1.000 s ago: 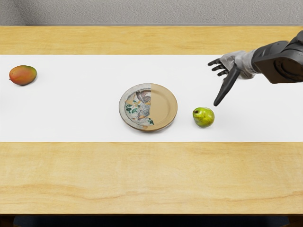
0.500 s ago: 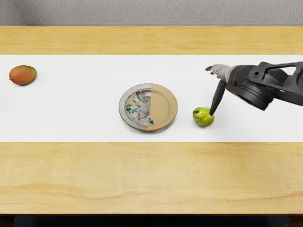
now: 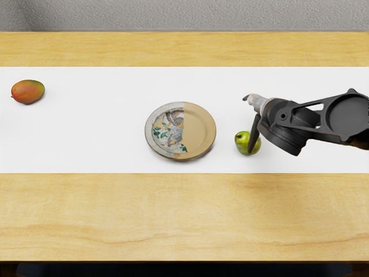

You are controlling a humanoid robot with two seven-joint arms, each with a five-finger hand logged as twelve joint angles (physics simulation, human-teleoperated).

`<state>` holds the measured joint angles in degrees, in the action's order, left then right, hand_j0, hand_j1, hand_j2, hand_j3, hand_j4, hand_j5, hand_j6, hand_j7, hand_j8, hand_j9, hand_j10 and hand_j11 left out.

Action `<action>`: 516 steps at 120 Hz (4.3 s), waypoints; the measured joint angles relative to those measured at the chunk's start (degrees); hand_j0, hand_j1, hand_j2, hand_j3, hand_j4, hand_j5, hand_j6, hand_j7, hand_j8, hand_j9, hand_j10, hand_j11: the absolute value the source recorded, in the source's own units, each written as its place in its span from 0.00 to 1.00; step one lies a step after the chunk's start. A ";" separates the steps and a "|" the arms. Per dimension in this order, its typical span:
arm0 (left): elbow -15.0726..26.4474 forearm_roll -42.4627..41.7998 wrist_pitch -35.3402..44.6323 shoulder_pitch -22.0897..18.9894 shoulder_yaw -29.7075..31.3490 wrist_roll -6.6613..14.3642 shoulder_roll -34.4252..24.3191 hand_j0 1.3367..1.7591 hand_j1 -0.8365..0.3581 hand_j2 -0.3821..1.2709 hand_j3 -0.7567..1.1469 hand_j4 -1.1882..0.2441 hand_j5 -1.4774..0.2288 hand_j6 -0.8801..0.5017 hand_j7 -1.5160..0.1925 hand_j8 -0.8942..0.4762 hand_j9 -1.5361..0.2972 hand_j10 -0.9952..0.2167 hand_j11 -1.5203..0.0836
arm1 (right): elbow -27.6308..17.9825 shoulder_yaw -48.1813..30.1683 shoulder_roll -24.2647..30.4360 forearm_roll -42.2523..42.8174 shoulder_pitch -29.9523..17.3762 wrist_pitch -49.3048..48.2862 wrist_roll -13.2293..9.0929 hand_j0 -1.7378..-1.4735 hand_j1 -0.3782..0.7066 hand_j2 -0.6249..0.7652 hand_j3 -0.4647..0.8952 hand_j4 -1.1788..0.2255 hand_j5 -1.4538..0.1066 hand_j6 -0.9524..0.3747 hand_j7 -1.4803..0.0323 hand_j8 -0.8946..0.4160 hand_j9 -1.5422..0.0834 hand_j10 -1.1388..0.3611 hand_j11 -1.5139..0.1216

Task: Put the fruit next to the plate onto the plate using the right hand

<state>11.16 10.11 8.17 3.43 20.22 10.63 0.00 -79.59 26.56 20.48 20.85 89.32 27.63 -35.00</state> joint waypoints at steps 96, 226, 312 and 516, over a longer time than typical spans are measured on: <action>0.00 0.00 0.00 0.00 0.01 0.00 0.00 0.76 0.99 0.23 0.40 0.83 0.87 0.64 0.89 0.65 0.84 0.82 0.95 | -0.89 3.62 -4.02 -1.38 -0.93 6.19 0.00 0.30 0.31 0.41 0.34 0.66 0.72 0.53 0.76 0.49 0.75 0.59 0.73; 0.00 0.00 0.00 0.00 0.00 0.00 0.00 0.76 0.99 0.23 0.40 0.83 0.87 0.64 0.89 0.65 0.84 0.82 0.95 | -1.91 5.78 -5.33 -2.99 -0.19 7.09 -0.08 0.31 0.49 0.43 0.34 0.51 0.53 0.37 0.58 0.41 0.57 0.46 0.55; 0.00 0.00 0.00 0.00 0.00 0.00 0.00 0.76 0.99 0.23 0.40 0.83 0.87 0.64 0.89 0.65 0.84 0.82 0.95 | -2.62 5.61 -5.52 -3.36 0.95 7.02 0.04 0.32 0.56 0.59 0.34 0.37 0.37 0.40 0.41 0.50 0.40 0.50 0.38; 0.00 0.00 0.00 -0.18 0.07 0.00 0.00 0.76 0.99 0.23 0.40 0.83 0.87 0.64 0.89 0.65 0.84 0.82 0.95 | 11.18 0.19 -20.41 -19.99 15.32 -3.85 0.01 0.32 0.32 0.46 0.34 0.47 0.47 0.41 0.52 0.47 0.50 0.49 0.47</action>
<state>11.16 10.11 8.17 3.25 20.28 10.63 0.00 -68.41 26.75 0.07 0.87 104.64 23.79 -34.99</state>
